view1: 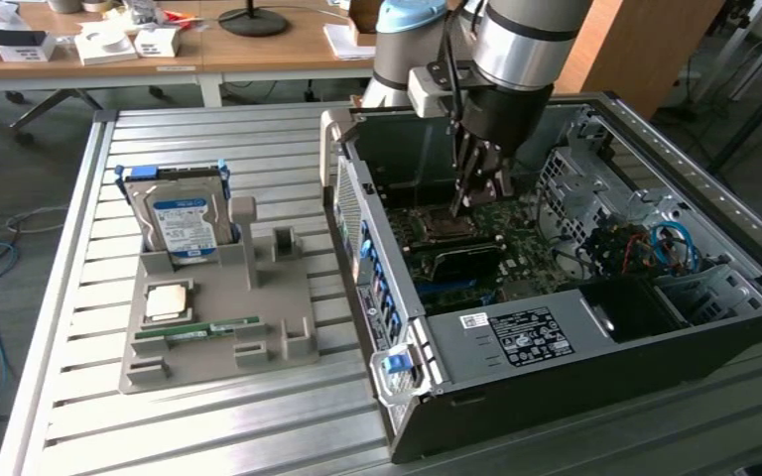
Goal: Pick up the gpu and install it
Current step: 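Press down on the gpu until it lock into place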
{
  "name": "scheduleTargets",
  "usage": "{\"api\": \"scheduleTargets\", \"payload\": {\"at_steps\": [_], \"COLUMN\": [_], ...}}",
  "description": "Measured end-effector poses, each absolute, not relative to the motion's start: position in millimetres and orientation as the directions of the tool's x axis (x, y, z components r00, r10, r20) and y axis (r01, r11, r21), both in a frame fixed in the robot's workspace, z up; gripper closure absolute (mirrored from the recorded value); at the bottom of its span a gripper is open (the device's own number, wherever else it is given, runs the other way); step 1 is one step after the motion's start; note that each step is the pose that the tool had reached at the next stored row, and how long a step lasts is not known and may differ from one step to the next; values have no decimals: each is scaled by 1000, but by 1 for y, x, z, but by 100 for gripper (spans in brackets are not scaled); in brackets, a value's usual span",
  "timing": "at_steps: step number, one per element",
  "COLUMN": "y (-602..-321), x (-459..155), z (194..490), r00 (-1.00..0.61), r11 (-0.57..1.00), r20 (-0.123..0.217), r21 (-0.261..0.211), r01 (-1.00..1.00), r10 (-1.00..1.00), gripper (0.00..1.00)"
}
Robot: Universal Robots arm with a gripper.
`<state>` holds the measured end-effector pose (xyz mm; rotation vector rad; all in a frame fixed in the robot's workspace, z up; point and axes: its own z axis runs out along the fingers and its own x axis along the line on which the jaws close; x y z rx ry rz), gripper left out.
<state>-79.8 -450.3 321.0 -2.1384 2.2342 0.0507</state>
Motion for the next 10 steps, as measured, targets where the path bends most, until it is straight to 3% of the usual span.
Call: {"api": "scheduleTargets", "payload": {"at_steps": [10], "y": [-450], "x": [-80], "z": [306], "r00": [-43], "r11": [44], "r20": [-58], "r21": [-10], "r01": [-999], "r10": [-997], "gripper": [89]}}
